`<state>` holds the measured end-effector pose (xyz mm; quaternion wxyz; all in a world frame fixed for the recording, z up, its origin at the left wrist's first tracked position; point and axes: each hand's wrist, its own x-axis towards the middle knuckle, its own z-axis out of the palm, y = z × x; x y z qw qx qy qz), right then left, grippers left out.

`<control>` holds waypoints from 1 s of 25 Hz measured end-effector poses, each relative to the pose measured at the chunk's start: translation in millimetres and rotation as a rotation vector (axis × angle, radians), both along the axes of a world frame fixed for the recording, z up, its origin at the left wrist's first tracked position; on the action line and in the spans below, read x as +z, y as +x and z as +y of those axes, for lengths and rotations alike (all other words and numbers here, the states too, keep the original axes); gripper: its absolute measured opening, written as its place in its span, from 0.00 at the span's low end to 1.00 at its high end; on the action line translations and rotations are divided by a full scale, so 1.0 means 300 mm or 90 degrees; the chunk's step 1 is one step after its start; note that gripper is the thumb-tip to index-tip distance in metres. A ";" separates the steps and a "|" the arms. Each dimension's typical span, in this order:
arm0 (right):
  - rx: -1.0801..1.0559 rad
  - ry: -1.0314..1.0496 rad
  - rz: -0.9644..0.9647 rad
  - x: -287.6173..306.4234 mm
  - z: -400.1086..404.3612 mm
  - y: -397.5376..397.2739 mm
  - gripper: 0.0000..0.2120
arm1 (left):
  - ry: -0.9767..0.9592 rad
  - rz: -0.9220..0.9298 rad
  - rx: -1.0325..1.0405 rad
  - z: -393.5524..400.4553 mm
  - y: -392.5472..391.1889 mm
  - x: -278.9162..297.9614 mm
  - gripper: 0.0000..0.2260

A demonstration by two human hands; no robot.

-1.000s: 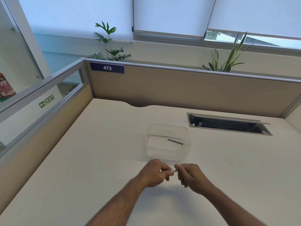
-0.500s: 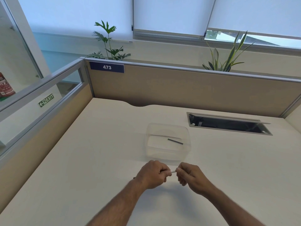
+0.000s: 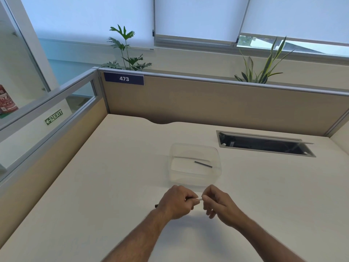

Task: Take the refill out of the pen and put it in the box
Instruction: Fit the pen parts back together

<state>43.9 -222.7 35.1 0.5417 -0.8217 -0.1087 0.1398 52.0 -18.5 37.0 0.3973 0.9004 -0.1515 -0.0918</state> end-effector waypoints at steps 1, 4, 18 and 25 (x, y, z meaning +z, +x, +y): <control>0.006 -0.018 -0.023 -0.001 0.001 -0.002 0.08 | 0.003 0.007 -0.007 -0.002 -0.003 0.000 0.11; -0.029 -0.051 -0.058 -0.004 0.014 -0.003 0.12 | -0.006 -0.001 -0.005 -0.006 -0.007 -0.003 0.11; 0.007 -0.080 -0.091 0.015 -0.011 -0.002 0.07 | 0.005 0.039 -0.017 -0.002 0.000 0.009 0.10; 0.029 -0.164 -0.210 0.005 0.007 -0.022 0.12 | -0.012 0.094 -0.131 -0.003 -0.014 0.038 0.11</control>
